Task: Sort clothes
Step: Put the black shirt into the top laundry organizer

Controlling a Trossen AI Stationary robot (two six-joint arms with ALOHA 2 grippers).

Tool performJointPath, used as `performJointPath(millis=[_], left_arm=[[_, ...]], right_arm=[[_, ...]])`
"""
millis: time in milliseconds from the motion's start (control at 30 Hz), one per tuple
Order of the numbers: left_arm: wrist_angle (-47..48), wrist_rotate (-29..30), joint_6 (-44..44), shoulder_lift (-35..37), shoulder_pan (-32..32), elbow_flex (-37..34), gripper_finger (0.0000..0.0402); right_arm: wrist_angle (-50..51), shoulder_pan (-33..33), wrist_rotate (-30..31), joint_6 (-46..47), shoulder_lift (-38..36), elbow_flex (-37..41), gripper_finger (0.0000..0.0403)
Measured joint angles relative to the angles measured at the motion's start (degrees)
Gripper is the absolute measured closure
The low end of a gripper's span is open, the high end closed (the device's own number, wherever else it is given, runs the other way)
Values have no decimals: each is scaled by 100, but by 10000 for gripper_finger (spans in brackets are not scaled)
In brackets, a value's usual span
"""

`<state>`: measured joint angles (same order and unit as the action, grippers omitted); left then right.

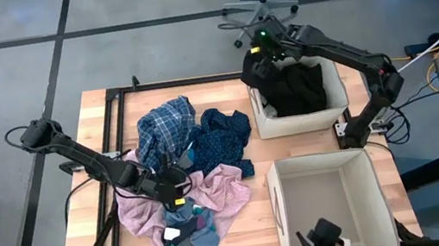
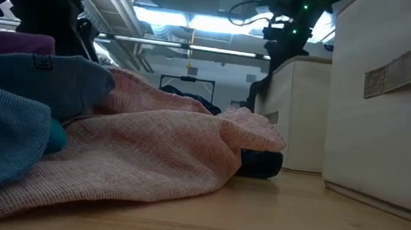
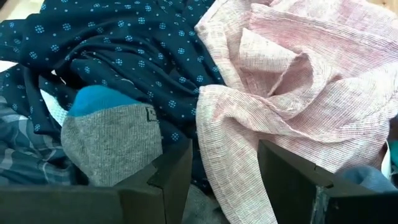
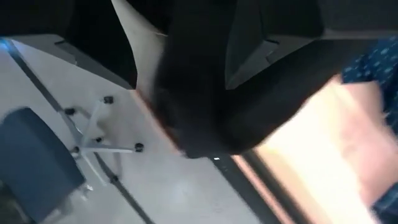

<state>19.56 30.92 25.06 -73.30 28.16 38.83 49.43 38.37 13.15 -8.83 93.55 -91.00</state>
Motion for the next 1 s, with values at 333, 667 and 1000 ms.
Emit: performJointPath(millis=[333, 667, 1000], left_arm=[[1, 2, -256, -1, -20, 0, 229], [-3, 2, -248, -2, -20, 0, 229], [1, 2, -256, -2, -17, 0, 229]], right_arm=[[-257, 69, -145, -353, 173, 0, 207], [-291, 75, -74, -764, 200, 2, 390], [1161, -508, 791, -543, -760, -573, 396]])
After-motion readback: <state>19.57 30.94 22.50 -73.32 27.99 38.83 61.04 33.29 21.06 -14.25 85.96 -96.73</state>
